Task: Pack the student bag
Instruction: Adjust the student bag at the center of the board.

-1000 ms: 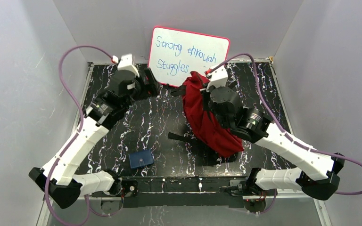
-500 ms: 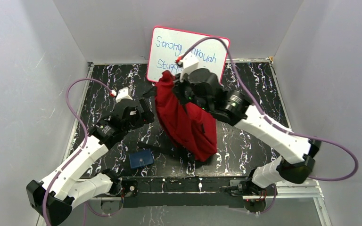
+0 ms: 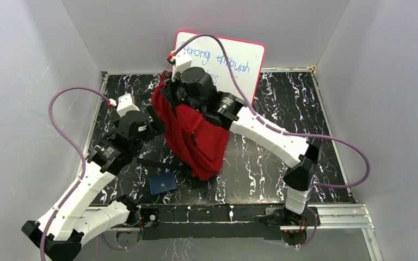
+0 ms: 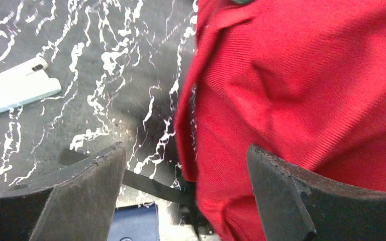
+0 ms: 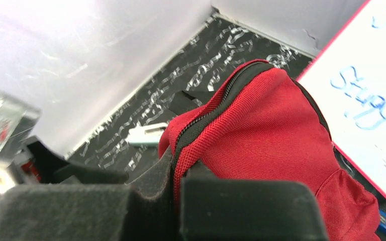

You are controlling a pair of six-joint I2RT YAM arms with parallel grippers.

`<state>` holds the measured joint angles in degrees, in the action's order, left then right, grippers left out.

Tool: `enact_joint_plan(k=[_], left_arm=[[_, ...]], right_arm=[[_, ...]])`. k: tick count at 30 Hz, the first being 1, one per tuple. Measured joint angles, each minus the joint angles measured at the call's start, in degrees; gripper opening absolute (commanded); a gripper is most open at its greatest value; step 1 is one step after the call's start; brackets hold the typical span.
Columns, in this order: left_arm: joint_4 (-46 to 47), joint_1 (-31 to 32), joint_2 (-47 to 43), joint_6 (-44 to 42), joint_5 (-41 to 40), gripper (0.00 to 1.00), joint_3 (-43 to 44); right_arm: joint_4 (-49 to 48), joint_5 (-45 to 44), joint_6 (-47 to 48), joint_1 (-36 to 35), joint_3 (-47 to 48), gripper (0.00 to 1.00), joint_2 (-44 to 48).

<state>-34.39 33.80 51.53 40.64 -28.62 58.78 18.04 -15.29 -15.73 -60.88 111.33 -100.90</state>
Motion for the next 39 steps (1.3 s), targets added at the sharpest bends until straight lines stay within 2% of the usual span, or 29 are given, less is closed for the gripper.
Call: enact_joint_plan(k=[3,9,11,14,19,24,29,34,36,39], left_arm=[[-0.8,-0.1,-0.8,-0.6,-2.6,0.87,2.6],[-1.5,-0.1,-1.7,-1.9,-5.4,0.87,6.1],[-1.4,0.0,-1.4,-2.2,-5.4,0.87,6.6],[-0.9,0.0,-0.4,-2.5,-4.0,0.87,6.6],[6.3,1.3,1.3,-3.0,5.5,0.87,4.8],[9.6,0.3,5.7,-4.9,8.9,0.86,4.3],[13.5,0.2,11.3,-6.2,14.8,0.86,3.8],[15.8,0.2,13.3,-6.6,18.3,0.86,3.5],[16.4,0.2,13.6,-6.6,18.9,0.86,3.4],[17.5,0.2,13.8,-6.5,19.7,0.86,2.6]], right_arm=[[-3.1,1.0,-1.0,0.1,3.6,0.00,-3.8],[-10.1,1.5,-2.4,-0.2,1.7,0.00,-3.5],[-14.4,0.2,-2.3,-0.3,-4.3,0.00,-0.2],[-18.9,-3.9,-2.1,-0.5,-18.5,0.00,9.2],[-20.2,-14.0,-3.7,-0.5,-40.3,0.00,29.5],[-13.4,-27.0,-8.7,1.8,-53.1,0.00,47.4],[-2.9,-34.7,-14.3,2.0,-56.2,0.00,56.0],[10.9,-38.2,-21.9,2.0,-56.4,0.00,59.1],[17.3,-39.0,-26.6,2.0,-56.4,0.11,59.3],[26.0,-39.5,-33.7,2.0,-56.4,0.33,59.3]])
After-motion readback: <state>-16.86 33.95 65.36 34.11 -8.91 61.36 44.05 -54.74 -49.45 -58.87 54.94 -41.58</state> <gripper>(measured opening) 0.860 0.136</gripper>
